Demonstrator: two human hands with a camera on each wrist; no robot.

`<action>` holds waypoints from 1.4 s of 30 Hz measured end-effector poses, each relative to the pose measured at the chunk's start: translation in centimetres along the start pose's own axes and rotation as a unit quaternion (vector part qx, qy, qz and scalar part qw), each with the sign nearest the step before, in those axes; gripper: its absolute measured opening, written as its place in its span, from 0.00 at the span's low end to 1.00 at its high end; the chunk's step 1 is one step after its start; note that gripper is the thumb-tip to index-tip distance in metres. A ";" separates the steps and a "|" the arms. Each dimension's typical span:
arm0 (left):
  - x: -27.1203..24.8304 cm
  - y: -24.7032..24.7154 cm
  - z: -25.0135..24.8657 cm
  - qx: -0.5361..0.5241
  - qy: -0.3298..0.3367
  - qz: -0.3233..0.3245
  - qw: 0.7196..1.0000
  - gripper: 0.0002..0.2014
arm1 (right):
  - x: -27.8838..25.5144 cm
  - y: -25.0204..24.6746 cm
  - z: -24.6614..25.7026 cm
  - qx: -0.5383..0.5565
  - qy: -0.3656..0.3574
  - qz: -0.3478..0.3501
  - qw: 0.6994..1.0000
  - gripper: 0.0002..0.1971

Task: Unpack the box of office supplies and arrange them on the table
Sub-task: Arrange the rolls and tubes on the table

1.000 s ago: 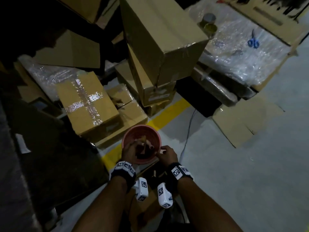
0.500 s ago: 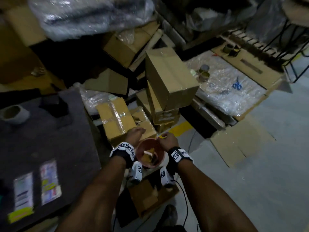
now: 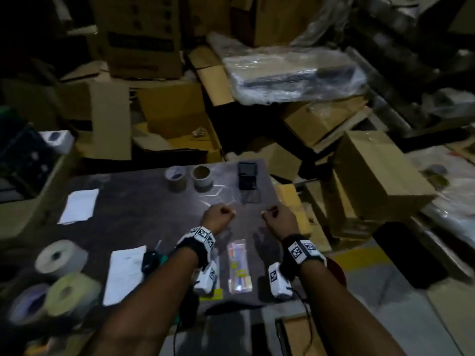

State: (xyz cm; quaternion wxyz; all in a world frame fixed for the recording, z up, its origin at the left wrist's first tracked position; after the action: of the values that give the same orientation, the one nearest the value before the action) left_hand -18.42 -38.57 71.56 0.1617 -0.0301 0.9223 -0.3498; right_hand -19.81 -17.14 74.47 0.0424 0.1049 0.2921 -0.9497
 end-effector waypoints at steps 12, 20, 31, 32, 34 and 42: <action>3.4 -15.1 18.0 -0.100 -0.124 -0.141 0.977 0.04 | 4.2 23.3 11.2 -0.057 -0.078 0.145 0.985 0.10; 13.5 -17.3 15.9 0.001 -0.061 -0.121 0.991 0.16 | 15.3 25.8 12.8 -0.153 -0.083 0.119 0.978 0.16; 22.5 -12.6 19.8 0.107 0.001 -0.091 0.990 0.33 | 20.8 30.2 11.0 -0.282 -0.139 0.097 0.944 0.18; 22.7 -12.6 20.0 0.104 0.003 -0.104 0.989 0.28 | 20.9 30.3 10.8 -0.291 -0.143 0.088 0.942 0.17; 22.7 -12.9 19.7 0.117 0.018 -0.130 0.984 0.16 | 20.5 30.1 10.8 -0.336 -0.149 0.088 0.926 0.15; 19.5 -13.5 14.9 0.063 0.035 -0.094 0.993 0.13 | 14.9 24.2 11.1 -0.316 -0.104 0.059 0.941 0.14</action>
State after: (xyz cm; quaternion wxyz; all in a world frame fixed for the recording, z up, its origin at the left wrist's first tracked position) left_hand -32.91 -61.47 64.52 0.0975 -0.0946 0.8963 -0.4221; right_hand -32.88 -43.64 66.90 0.1596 0.0038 0.5646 -0.8098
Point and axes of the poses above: each hand's wrist, its own x-axis towards the middle knuckle, its own y-axis out of the palm, z = x × y, the point moved 7 cm from there along x, towards the middle knuckle, and after that the axes turned 5 degrees about x, right-handed, at the moved point
